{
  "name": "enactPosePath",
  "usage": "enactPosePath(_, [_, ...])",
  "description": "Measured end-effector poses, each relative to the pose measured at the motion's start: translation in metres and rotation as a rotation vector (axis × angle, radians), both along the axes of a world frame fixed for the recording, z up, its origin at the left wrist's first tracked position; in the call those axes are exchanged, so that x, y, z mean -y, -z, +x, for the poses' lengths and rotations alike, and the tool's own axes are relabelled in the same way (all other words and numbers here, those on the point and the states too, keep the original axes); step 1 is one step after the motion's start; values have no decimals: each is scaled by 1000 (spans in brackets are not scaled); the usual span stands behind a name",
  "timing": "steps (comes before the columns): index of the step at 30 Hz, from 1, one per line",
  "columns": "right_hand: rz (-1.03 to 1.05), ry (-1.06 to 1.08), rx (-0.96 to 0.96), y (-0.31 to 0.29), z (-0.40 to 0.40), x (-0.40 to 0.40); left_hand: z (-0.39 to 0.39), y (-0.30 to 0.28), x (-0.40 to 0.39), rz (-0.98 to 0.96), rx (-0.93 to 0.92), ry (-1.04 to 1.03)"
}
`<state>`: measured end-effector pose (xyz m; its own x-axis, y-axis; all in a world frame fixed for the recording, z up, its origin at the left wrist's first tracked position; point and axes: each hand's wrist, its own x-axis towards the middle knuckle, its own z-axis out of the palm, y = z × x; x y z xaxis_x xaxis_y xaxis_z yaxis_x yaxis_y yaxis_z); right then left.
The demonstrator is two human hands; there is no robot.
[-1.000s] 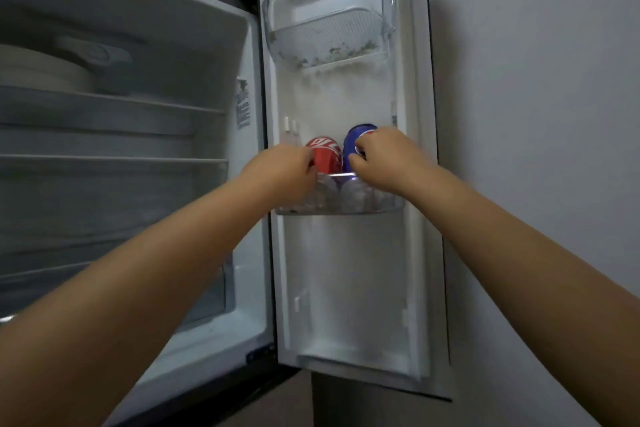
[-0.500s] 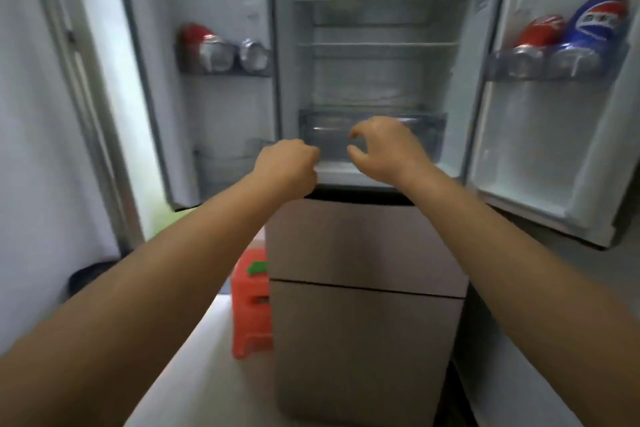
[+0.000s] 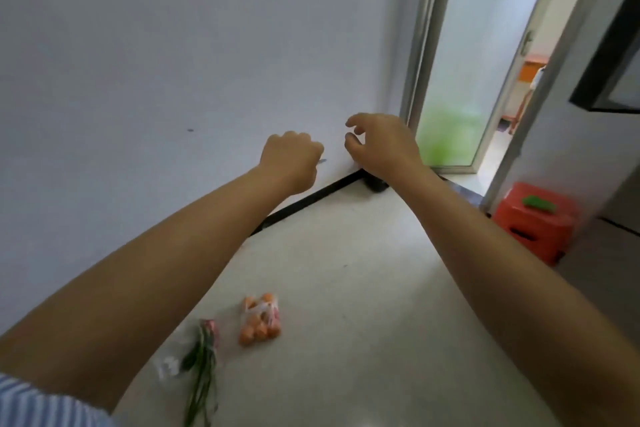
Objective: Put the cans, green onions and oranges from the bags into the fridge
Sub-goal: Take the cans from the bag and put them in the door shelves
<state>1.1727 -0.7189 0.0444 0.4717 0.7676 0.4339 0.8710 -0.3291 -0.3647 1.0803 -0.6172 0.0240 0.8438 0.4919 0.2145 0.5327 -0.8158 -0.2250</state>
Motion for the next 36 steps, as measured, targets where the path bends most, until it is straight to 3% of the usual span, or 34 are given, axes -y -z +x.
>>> enactPosePath(7, [-184, -214, -36, 68, -140, -143, -163, 67, -123, -53, -73, -210])
enactPosePath(12, [-346, -318, -40, 120, -181, -228, -203, 124, -196, -182, -93, -332])
enactPosePath(18, [-501, -339, -77, 178, -171, -329, -212, 195, -288, -363, -219, -475])
enactPosePath(29, [-669, -177, -299, 274, -218, -488, -261, 252, -463, -444, -334, -363])
enactPosePath(36, [-625, 178, -535, 338, -307, -525, -333, 281, -554, -444, -432, -51])
